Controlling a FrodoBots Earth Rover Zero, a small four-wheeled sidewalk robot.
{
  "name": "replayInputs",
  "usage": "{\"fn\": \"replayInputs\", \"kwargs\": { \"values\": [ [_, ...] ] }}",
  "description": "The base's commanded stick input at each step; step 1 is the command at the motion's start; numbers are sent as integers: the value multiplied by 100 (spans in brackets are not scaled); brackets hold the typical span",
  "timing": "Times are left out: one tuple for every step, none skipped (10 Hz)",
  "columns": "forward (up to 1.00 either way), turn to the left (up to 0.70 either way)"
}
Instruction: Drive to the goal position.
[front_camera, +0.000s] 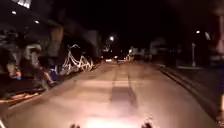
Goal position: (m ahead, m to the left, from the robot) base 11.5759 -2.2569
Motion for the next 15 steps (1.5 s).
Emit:
{"fn": "replayInputs", "kwargs": {
  "values": [
    [85, 0],
    [85, -26],
    [85, -34],
    [85, -16],
    [85, -5],
    [85, 0],
    [85, 0],
    [85, 0],
    [85, 0],
    [85, -25],
    [85, -34],
    [85, -23],
    [85, 0],
    [85, 0],
    [85, 0]
  ]
}}
